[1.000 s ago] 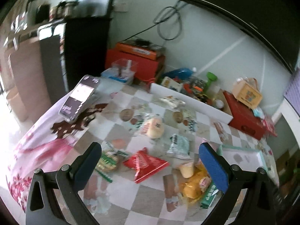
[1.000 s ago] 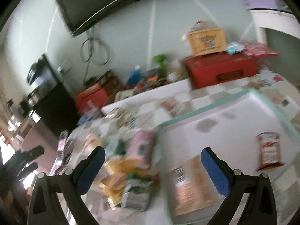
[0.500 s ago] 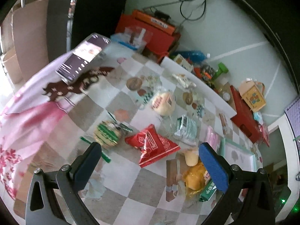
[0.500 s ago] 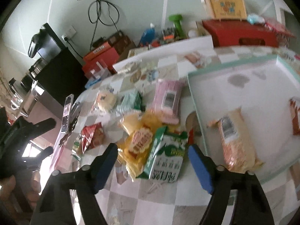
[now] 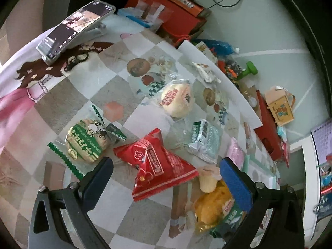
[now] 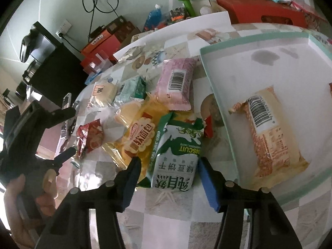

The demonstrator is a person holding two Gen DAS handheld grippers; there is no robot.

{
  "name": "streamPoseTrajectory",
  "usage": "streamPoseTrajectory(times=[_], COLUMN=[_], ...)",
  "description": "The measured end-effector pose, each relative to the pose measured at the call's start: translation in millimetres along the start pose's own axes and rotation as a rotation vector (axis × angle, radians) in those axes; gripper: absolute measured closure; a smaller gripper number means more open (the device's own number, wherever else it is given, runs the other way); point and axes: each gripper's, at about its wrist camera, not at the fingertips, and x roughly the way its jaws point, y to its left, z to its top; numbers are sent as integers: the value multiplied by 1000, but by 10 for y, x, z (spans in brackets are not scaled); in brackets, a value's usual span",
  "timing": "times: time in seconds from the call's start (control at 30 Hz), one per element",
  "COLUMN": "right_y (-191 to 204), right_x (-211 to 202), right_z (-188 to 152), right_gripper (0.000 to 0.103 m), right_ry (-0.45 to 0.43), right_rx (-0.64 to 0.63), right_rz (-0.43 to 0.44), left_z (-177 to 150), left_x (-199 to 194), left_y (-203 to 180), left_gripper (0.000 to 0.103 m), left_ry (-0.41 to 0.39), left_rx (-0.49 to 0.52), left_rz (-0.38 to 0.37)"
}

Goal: Organize snacks
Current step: 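Grasp the green-and-white biscuit box with the right gripper while the left grasps the red Rebo bag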

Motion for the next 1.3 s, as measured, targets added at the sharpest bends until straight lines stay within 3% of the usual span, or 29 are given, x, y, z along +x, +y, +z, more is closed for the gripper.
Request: streamPoseTrajectory(times=[0.13, 0.3, 0.4, 0.67, 1.07, 1.1, 1.17, 1.3], right_y=[11, 2, -19, -43, 26, 22, 11, -17], right_x=[5, 22, 14, -51, -266, -278, -294, -302], right_z=[-3, 10, 10, 13, 52, 53, 58, 57], right_gripper=[47, 52, 54, 60, 60, 61, 61, 61], right_ry=[-2, -5, -7, -25, -99, -104, -108, -107], right_rx=[-7, -6, 2, 13, -14, -11, -7, 4], right_rz=[-7, -11, -3, 14, 34, 35, 34, 30], left_z=[11, -7, -12, -25, -34, -36, -37, -46], left_x=[100, 200, 220, 180, 10, -12, -61, -101], left_y=[53, 78, 51, -37, -238, -259, -289, -329], left_gripper=[15, 25, 41, 45, 71, 82, 93, 93], left_ry=[15, 39, 41, 35, 4, -1, -7, -19], left_rx=[-20, -29, -15, 30, 86, 91, 94, 110], left_rz=[20, 36, 29, 53, 10, 7, -13, -20])
